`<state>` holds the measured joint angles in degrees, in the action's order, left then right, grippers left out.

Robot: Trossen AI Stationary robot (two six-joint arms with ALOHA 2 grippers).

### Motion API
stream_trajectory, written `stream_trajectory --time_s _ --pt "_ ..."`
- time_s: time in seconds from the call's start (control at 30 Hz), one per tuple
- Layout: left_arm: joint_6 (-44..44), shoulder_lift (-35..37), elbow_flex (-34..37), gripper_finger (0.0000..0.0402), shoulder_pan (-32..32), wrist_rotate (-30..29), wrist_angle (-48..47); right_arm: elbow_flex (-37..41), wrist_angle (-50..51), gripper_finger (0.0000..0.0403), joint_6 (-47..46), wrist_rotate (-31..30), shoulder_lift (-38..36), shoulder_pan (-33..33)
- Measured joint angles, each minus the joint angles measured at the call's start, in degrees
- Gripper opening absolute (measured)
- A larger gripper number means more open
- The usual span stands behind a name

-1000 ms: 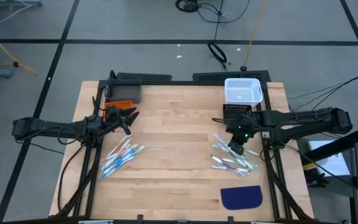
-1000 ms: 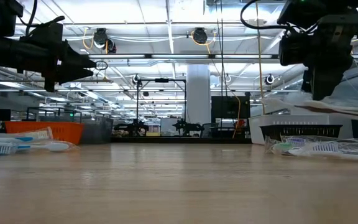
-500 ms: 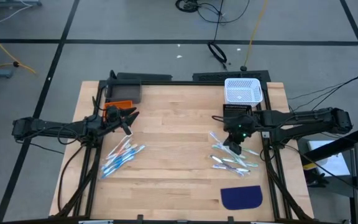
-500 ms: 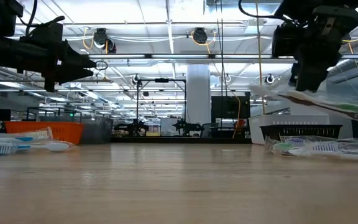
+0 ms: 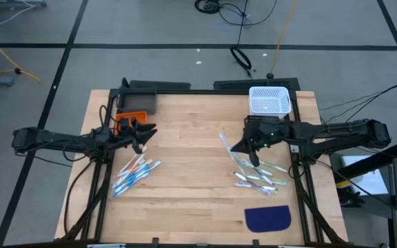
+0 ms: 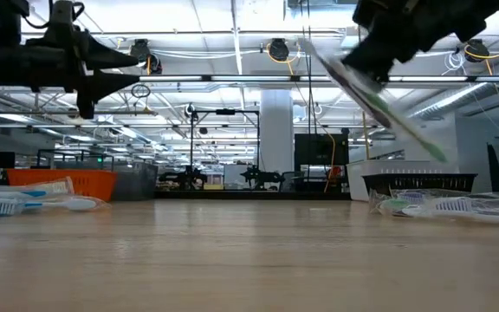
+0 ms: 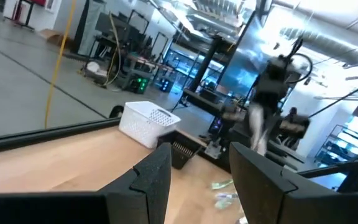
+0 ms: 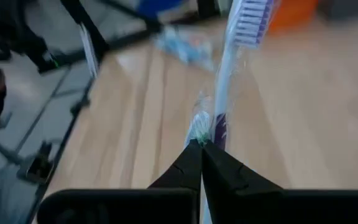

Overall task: Pick & Place Toothbrushes
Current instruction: Put the green toothbrush into the gray bin

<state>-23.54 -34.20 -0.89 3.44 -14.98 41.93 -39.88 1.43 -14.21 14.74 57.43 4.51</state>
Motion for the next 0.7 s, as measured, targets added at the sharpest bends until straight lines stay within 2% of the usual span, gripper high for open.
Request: stream_trajectory --time_s 0.27,0.4,0.57,0.7 --pt "-3.09 -16.2 -4.94 0.0161 -1.14 0.06 8.6 0.0 -14.77 0.0 6.48 -8.94 0.63 0.0" --pt "-1.83 -27.47 -12.85 0.0161 -3.03 0.13 8.97 -0.04 -20.01 0.0 8.93 -11.6 1.58 0.0" --pt "1.9 -41.04 -24.38 0.0161 -4.66 0.24 8.84 -0.02 -21.37 0.0 10.22 -14.86 2.43 0.0" --pt "5.16 -49.32 -32.42 0.0161 -4.82 0.21 8.8 -0.02 -21.39 0.0 10.98 -16.53 2.47 0.0"
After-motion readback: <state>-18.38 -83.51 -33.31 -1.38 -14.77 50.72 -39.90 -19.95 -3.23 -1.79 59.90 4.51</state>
